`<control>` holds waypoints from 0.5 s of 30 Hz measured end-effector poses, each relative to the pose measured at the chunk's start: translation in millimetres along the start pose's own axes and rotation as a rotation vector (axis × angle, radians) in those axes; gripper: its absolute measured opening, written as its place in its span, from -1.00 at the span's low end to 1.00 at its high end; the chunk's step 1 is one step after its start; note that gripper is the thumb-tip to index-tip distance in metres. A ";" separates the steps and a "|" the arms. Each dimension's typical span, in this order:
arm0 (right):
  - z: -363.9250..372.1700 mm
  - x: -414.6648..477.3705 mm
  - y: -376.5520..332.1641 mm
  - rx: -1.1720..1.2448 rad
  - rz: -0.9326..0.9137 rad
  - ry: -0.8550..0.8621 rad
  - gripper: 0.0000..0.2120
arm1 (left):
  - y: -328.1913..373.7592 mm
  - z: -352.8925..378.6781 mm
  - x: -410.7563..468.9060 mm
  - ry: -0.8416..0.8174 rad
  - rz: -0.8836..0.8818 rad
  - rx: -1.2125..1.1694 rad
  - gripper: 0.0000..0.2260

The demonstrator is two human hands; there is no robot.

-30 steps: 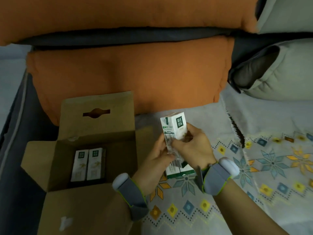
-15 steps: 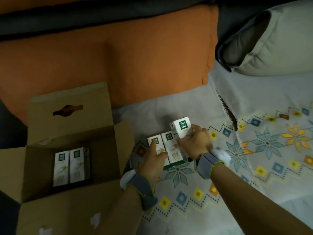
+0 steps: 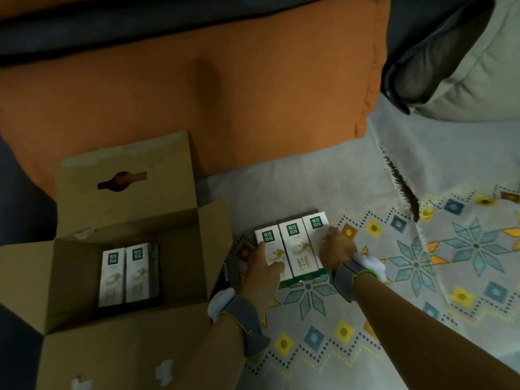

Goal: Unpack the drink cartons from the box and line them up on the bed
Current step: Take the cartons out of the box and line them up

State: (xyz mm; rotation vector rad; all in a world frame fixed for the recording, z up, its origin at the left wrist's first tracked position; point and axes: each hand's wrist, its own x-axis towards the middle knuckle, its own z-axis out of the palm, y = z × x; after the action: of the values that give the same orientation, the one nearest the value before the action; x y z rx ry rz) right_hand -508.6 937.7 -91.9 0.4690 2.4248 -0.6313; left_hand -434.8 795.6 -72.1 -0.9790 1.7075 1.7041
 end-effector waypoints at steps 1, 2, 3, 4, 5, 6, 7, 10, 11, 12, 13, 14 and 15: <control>-1.5 -0.6 1.5 -0.016 -0.009 -0.016 -0.66 | 2.3 0.1 -3.3 -0.006 0.002 -0.003 -0.41; -4.2 -1.4 3.1 -0.012 -0.017 -0.046 -0.65 | 5.0 -0.3 -7.4 -0.013 0.006 -0.008 -0.42; -7.5 -3.0 3.6 0.009 -0.028 -0.085 -0.64 | 8.6 -0.8 -12.1 -0.017 0.009 -0.014 -0.42; -10.4 -5.9 2.6 0.037 -0.028 -0.122 -0.62 | 12.0 -1.8 -17.1 -0.023 0.016 -0.016 -0.42; -12.2 -10.1 1.0 0.056 -0.023 -0.128 -0.60 | 15.7 -2.6 -22.6 -0.031 0.025 -0.018 -0.43; -13.8 -15.4 -2.3 0.061 -0.023 -0.107 -0.56 | 19.8 -4.0 -29.1 -0.039 0.037 -0.026 -0.44; -14.9 -21.5 -5.9 0.063 -0.040 -0.080 -0.53 | 24.3 -5.6 -36.1 -0.044 0.049 -0.036 -0.45; -19.2 -43.1 -22.0 0.086 -0.167 -0.046 -0.53 | 39.4 -14.5 -60.9 -0.059 0.105 -0.039 -0.51; -21.2 -49.8 -28.9 0.112 -0.200 -0.030 -0.55 | 43.6 -19.0 -69.1 -0.061 0.124 -0.031 -0.54; -23.9 -56.3 -36.1 0.143 -0.228 -0.006 -0.58 | 47.4 -24.5 -77.5 -0.060 0.141 -0.032 -0.59; -26.6 -63.5 -44.4 0.176 -0.268 0.032 -0.60 | 50.1 -31.6 -85.8 -0.056 0.157 -0.045 -0.64; -29.0 -71.4 -52.9 0.207 -0.317 0.080 -0.63 | 52.5 -39.1 -94.1 -0.053 0.167 -0.060 -0.69; -31.5 -80.2 -62.1 0.242 -0.372 0.134 -0.65 | 53.6 -48.0 -101.9 -0.047 0.177 -0.078 -0.75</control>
State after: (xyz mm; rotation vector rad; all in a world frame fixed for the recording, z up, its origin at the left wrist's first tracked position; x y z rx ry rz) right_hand -489.6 888.7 0.4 0.1554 2.5982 -1.0907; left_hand -410.8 757.4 44.2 -0.8360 1.7536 1.9029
